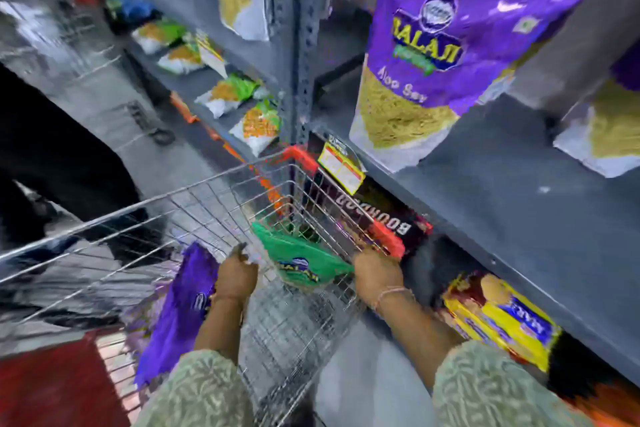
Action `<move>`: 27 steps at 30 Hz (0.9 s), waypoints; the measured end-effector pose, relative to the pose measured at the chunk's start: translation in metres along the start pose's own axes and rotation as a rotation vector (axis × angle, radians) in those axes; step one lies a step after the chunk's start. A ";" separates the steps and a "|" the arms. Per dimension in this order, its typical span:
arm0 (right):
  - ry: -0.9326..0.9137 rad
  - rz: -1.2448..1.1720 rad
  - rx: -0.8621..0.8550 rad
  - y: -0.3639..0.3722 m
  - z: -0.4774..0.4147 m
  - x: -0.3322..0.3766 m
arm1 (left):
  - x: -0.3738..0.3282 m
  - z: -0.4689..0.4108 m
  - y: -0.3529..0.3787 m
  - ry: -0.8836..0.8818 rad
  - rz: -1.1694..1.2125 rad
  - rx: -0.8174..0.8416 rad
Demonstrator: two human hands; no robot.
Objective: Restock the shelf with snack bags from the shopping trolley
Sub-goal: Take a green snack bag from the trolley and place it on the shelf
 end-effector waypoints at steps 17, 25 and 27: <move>0.091 -1.243 -0.560 -0.015 -0.011 -0.016 | -0.035 0.031 -0.011 -0.020 0.745 0.039; -0.080 -1.763 -1.231 -0.094 0.092 -0.039 | -0.148 0.167 -0.058 0.516 1.006 -0.017; -0.151 -1.820 -1.391 -0.120 0.129 -0.059 | -0.179 0.202 -0.056 0.589 1.077 -0.020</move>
Point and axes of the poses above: each hand's wrist, its own z-axis away from the middle knuckle, its own y-axis out of the palm, x = y × z, the point moved 5 cm from there along -z, towards the middle knuckle, and after that the axes turned 11 degrees about -y, right-handed, at the moved point
